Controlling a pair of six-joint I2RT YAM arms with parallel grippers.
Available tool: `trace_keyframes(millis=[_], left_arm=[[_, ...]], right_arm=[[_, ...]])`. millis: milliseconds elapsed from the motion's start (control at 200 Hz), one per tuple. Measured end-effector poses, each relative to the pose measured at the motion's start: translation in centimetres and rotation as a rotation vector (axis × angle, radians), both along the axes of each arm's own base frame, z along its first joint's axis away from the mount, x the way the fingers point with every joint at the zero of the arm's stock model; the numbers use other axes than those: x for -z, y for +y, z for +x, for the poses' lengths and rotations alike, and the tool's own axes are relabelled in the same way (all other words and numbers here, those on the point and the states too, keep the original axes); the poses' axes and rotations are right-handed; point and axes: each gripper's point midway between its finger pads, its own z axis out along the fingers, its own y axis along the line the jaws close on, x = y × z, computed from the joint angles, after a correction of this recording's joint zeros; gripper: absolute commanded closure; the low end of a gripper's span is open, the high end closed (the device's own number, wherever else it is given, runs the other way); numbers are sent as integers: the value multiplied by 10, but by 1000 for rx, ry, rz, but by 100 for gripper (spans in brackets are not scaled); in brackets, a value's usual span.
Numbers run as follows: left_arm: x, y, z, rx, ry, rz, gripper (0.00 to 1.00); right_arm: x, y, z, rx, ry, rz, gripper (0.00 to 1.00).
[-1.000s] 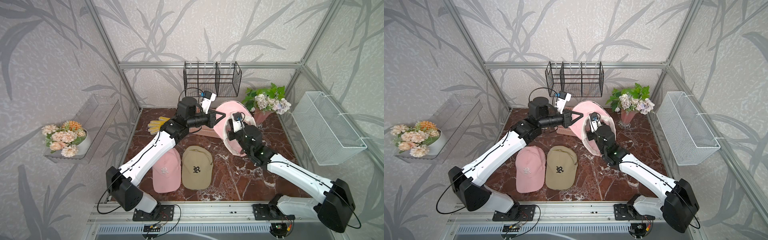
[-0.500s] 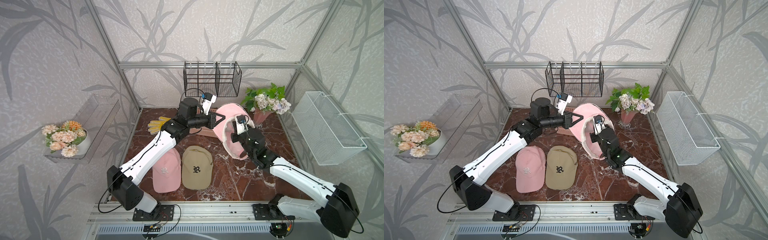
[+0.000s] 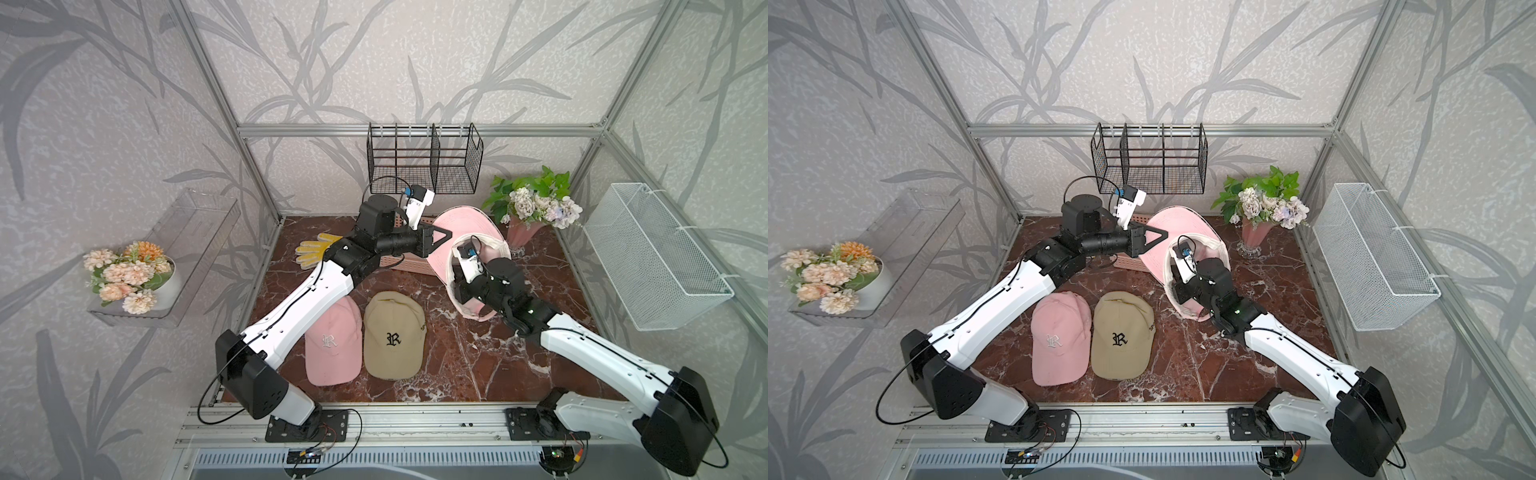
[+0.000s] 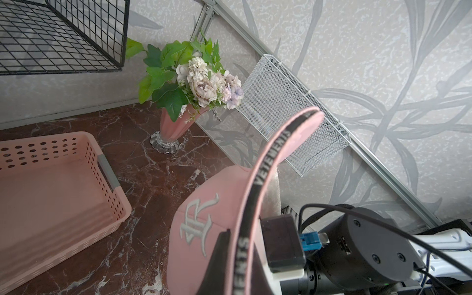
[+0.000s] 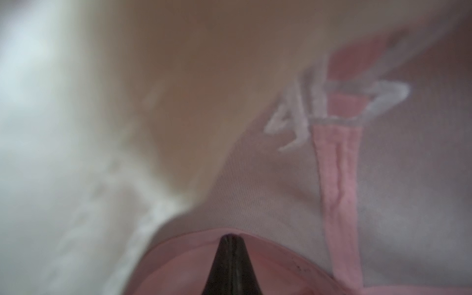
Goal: Turn the baseball cap inside out
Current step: Turn over the baseball cap.
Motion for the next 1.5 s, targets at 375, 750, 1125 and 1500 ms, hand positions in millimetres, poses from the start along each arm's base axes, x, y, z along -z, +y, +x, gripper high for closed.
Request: trace_keyframes(millis=[375, 750, 1125, 1500], left_arm=[[5, 6, 10, -64, -8, 27, 100], [5, 7, 12, -73, -16, 33, 100], [5, 9, 13, -76, -17, 31, 100], [4, 10, 16, -82, -33, 36, 100]], right_arm=[[-19, -78, 17, 413, -95, -112, 100], [15, -93, 11, 457, -12, -218, 100], [37, -50, -9, 177, 96, -191, 99], [31, -27, -21, 46, 127, -101, 73]])
